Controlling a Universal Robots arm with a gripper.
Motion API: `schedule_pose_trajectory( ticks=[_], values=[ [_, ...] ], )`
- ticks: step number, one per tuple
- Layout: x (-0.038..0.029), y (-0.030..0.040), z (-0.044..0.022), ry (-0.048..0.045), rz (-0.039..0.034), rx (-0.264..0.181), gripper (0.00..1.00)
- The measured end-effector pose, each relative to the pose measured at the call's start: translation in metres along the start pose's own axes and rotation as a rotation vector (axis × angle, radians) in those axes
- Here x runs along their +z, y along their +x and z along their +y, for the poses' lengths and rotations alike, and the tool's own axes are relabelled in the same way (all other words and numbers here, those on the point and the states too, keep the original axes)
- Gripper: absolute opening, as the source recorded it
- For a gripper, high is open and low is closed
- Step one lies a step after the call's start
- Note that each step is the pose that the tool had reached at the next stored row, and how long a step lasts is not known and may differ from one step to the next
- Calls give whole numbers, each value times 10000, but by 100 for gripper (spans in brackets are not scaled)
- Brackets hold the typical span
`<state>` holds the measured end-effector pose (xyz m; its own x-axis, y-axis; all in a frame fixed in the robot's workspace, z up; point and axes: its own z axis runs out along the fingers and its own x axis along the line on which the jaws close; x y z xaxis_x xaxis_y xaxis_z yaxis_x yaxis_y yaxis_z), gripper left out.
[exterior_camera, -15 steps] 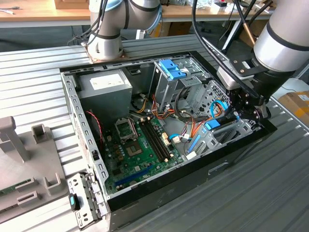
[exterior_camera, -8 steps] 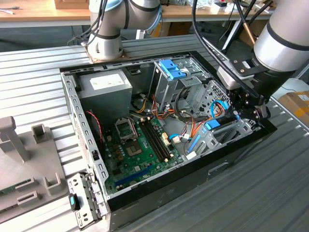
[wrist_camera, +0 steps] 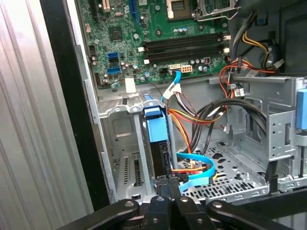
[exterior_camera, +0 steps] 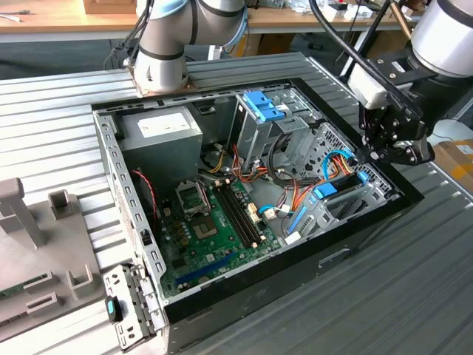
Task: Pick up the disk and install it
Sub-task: 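Insert the first disk wire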
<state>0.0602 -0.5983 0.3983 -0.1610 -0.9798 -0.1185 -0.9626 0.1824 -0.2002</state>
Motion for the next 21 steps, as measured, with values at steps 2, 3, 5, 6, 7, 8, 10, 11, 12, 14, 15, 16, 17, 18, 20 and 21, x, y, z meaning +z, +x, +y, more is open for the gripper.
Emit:
schedule_pose_trajectory(
  ticks=[2, 3, 5, 6, 7, 8, 10, 11, 12, 14, 15, 16, 17, 18, 20, 21],
  values=[
    [0, -1, 0, -50, -297, 69, 11],
    [1, -1, 1, -69, -407, 93, 11],
    [45, 5, 12, -84, -495, 112, 11],
    [72, 9, 18, -85, -495, 113, 11],
    [106, 13, 25, -85, -493, 113, 11],
    [110, 13, 26, -86, -491, 113, 11],
    [115, 13, 27, -86, -493, 113, 11],
    [116, 13, 27, -86, -493, 114, 11],
    [118, 13, 28, -87, -493, 114, 17],
    [124, 13, 29, -87, -494, 114, 36],
    [145, 0, 36, -87, -498, 115, 36],
    [155, -28, 44, -87, -496, 115, 36],
    [163, -67, 52, -87, -494, 114, 36],
    [180, -159, 71, -87, -496, 114, 36],
    [184, -205, 78, -65, -363, 83, 36],
    [184, -206, 79, -62, -339, 78, 36]
  ],
)
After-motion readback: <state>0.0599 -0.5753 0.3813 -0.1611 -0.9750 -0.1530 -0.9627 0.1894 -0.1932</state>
